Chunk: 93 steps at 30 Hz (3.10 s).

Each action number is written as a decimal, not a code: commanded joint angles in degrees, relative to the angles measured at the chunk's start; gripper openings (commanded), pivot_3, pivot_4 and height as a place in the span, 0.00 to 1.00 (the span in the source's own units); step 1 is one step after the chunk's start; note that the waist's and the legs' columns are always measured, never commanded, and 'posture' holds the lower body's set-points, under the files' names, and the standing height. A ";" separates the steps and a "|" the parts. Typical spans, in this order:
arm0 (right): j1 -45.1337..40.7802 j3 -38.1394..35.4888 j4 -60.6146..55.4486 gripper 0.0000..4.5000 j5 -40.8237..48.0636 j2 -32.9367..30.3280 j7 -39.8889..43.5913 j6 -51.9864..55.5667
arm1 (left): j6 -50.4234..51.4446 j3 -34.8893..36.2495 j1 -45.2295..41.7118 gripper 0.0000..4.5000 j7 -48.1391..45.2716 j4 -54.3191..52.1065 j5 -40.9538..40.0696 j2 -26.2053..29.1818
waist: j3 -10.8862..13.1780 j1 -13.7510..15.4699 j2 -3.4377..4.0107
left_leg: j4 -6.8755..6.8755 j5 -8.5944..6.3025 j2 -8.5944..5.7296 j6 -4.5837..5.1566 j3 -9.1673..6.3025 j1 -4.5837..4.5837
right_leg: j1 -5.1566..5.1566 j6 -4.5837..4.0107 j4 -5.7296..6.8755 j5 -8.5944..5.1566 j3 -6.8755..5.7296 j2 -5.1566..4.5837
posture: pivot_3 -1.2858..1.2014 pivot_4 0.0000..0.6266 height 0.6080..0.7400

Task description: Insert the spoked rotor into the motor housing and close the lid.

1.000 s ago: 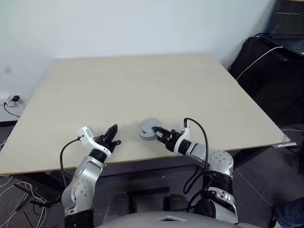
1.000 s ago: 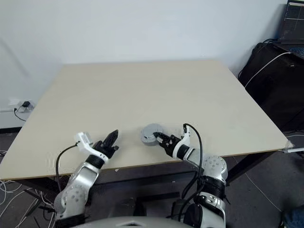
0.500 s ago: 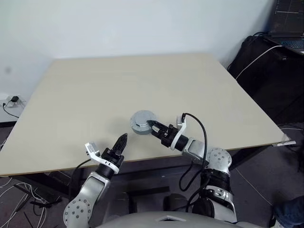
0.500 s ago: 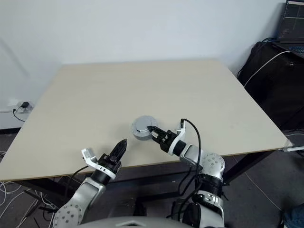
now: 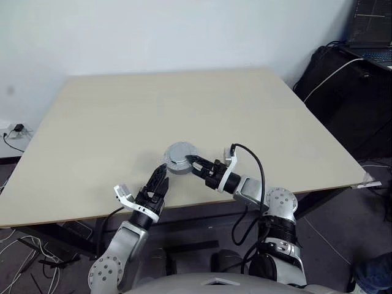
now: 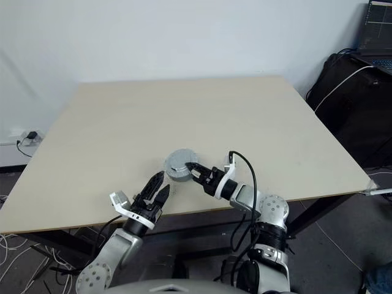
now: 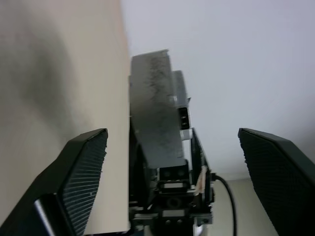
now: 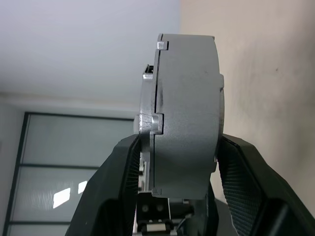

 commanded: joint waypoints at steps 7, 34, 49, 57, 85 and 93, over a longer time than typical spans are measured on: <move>-0.61 1.62 -3.80 0.46 6.71 -0.22 -0.08 5.13 | -0.89 -3.22 -0.51 1.00 -0.47 1.01 -3.60 -7.17 | 0.00 0.07 0.00 | 0.01 0.00 -0.01 0.00 0.00 0.00 | 0.02 0.01 0.00 0.00 0.00 0.00 | 0.52 0.00 1.00; 2.52 6.17 -8.24 0.46 10.40 -1.25 -2.87 6.30 | -0.93 -4.64 -1.39 0.47 0.19 1.50 -4.17 -5.81 | -0.01 0.03 0.00 | 0.03 0.00 0.01 0.00 0.00 0.02 | 0.04 0.02 0.00 0.01 0.01 0.03 | 0.52 0.00 1.00; 6.46 26.27 -25.36 1.00 -12.02 -17.40 6.18 -12.52 | -3.99 -3.31 -2.57 0.47 0.37 0.77 -1.13 -4.69 | -0.04 0.48 -0.04 | 0.05 0.00 -0.03 0.00 0.02 0.02 | 0.04 0.03 -0.03 0.01 0.03 -0.01 | 0.52 0.00 1.00; 13.29 44.12 -22.31 1.00 -47.42 -27.20 11.94 -53.83 | -6.44 0.56 -7.74 0.47 2.45 3.81 1.93 -2.88 | 0.00 0.75 -0.20 | 0.17 0.01 -0.05 -0.01 0.01 0.06 | 0.13 0.06 -0.02 0.02 0.01 0.03 | 0.52 0.00 1.00; 19.14 40.05 -11.42 1.00 -60.25 -19.34 11.51 -74.58 | -16.53 22.92 -53.31 0.47 6.82 55.73 28.10 1.56 | 0.14 1.24 -0.76 | 0.59 0.07 0.00 -0.12 -0.20 0.12 | 0.76 -0.03 -0.01 0.20 0.12 0.65 | 0.52 0.00 1.00; 19.17 39.93 -10.20 1.00 -60.72 -18.97 12.33 -74.43 | -15.51 26.46 -54.43 0.83 9.17 59.56 31.81 1.41 | 0.14 1.25 -0.78 | 0.60 0.07 0.01 -0.12 -0.22 0.15 | 0.77 -0.03 -0.01 0.21 0.11 0.64 | 0.52 0.00 1.00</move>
